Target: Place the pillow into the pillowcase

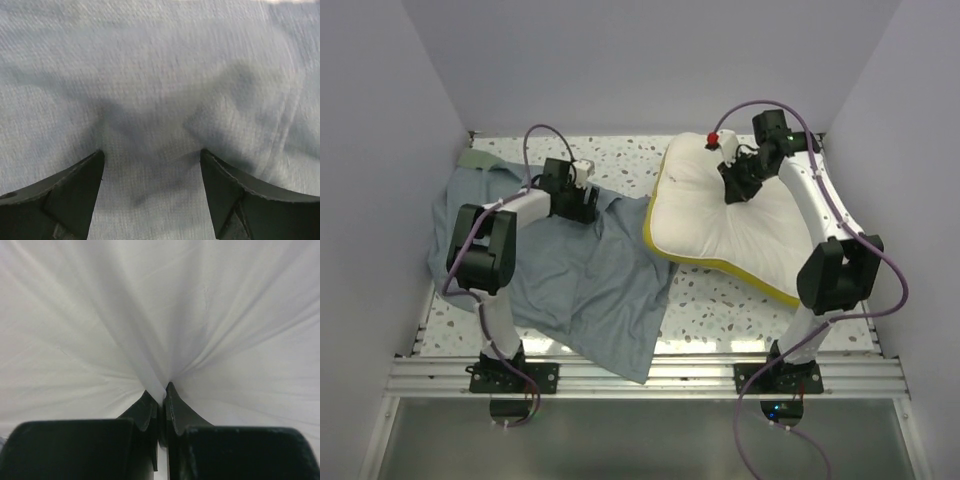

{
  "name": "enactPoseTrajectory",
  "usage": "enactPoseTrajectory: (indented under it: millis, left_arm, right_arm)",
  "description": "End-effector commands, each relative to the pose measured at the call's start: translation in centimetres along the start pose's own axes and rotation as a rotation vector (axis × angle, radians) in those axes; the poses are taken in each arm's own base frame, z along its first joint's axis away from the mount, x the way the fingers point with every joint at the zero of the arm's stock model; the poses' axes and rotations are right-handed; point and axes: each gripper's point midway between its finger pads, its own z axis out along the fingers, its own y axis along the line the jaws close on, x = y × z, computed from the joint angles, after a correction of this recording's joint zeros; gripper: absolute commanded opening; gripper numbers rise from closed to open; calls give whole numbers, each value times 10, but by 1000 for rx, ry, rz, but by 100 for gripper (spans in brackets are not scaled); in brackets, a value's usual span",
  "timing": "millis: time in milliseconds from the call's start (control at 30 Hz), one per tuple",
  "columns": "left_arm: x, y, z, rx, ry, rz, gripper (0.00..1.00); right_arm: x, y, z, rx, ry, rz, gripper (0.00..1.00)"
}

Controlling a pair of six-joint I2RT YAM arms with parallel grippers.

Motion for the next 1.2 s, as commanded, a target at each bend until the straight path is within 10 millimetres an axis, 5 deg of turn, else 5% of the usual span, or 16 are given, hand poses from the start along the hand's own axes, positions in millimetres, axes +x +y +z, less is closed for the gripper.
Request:
enactPoseTrajectory:
  millis: [0,100,133,167,300,400,433,600,733,800,1000,1167]
  left_arm:
    - [-28,14,23,-79,-67,-80,81]
    - [-34,15,51,-70,-57,-136,78]
    - [-57,16,55,-58,-88,-144,79]
    - [-55,14,71,-47,-85,-157,79]
    - [-99,13,93,-29,-149,-147,80]
    - [-117,10,84,-2,-115,-78,88]
    - [-117,9,67,-7,-105,-60,91]
    - [-93,6,-2,-34,-122,101,96]
    - [-41,-6,-48,-9,-27,122,96]
    - [-9,-11,-53,5,31,116,96]
    - [29,-23,-68,33,62,87,91]
    - [27,-42,-58,52,47,119,86]
  right_arm:
    - [2,12,-32,7,-54,10,0]
    - [11,32,-42,-42,-54,31,0]
    - [13,37,-44,-50,-61,43,0]
    - [18,45,-46,-63,-70,54,0]
    - [19,69,-41,-118,-93,85,0]
    - [16,76,-30,-144,-99,108,0]
    - [15,78,-26,-151,-99,114,0]
    - [2,70,10,-115,-108,138,0]
    - [-6,73,51,-77,-52,123,0]
    - [-4,63,64,-10,-15,123,0]
    - [36,45,93,76,164,156,0]
    - [56,54,80,73,208,141,0]
